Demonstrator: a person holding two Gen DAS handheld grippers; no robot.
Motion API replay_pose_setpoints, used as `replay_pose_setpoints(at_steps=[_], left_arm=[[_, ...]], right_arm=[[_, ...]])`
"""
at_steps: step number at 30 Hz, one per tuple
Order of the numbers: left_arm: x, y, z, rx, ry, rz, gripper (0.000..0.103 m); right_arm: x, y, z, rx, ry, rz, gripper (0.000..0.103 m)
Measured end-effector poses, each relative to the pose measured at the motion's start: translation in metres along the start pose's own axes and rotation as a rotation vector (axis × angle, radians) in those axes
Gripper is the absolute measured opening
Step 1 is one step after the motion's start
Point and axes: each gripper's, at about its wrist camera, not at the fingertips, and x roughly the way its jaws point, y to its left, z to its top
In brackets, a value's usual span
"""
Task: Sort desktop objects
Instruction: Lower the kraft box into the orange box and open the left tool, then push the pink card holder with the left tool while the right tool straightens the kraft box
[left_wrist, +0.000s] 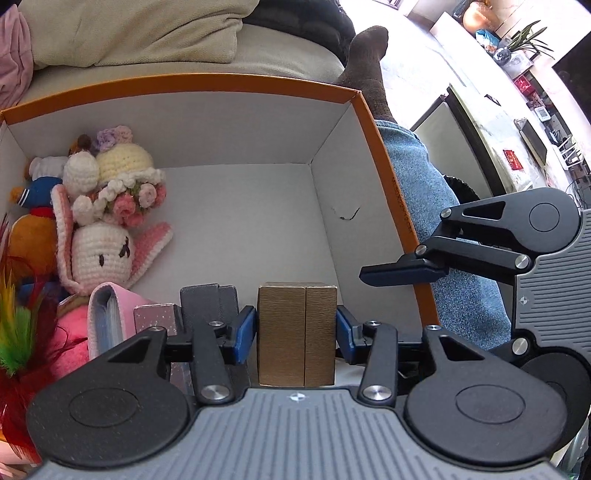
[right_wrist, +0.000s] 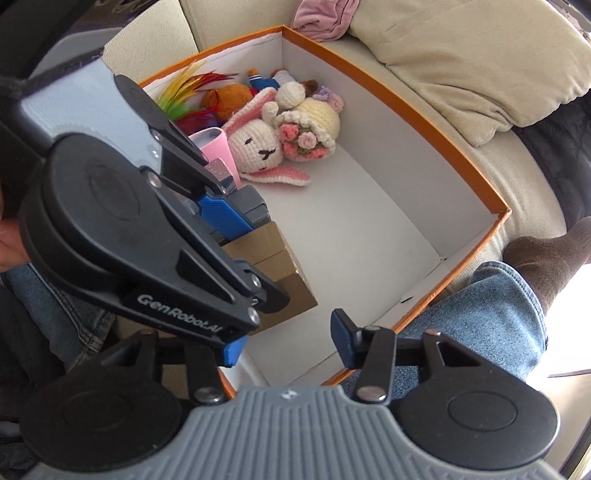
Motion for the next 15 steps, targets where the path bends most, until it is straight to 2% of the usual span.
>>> replay_pose_setpoints(at_steps=[10,15], left_arm=[[-0.007,0.004,0.001,-0.013,-0.028,-0.055,0.054],[-0.040,0.007,-0.005,0.001,-0.157,-0.058,0.054]], right_arm=[[0.004,0.000,0.005,0.015,0.054,0.007,0.046],[-0.001,-0.002,0.009,0.017,0.052,-0.007,0.046]])
